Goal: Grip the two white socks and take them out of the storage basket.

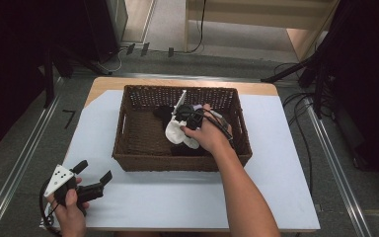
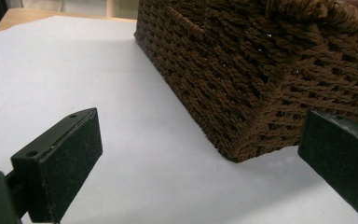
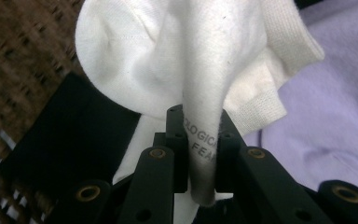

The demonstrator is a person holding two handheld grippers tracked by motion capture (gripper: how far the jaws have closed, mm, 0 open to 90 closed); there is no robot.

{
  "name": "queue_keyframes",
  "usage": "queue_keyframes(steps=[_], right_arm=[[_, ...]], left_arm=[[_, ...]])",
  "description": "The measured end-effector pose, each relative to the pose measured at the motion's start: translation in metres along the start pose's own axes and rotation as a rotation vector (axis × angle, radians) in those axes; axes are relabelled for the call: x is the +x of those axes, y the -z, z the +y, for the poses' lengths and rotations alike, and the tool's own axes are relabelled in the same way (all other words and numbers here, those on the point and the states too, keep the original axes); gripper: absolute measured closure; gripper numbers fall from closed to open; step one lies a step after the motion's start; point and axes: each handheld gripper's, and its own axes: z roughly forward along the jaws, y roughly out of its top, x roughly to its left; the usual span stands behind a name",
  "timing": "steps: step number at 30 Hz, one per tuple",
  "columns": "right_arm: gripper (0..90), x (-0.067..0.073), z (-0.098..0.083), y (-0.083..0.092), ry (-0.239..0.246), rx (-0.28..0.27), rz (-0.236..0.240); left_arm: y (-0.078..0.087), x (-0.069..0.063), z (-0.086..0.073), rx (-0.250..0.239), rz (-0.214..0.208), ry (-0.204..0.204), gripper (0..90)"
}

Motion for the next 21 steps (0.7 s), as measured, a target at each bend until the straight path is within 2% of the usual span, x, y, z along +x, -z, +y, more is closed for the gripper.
queue_keyframes(steps=[6,11,21], right_arm=[[80.7,-0.003,-0.012,0.018,0.025,-0.007,0.028],[80.8,-0.005,-0.022,0.03,0.054,0.005,0.024],[80.7,-0.013,-0.038,0.046,0.046,0.006,0.017]], left_arm=[[0.0,0.0,0.0,-0.001,0.001,0.001,0.5],[0.0,0.0,0.0,0.0,0.001,0.0,0.5],[-0.001,0.0,0.0,0.004,0.003,-0.001,0.5]])
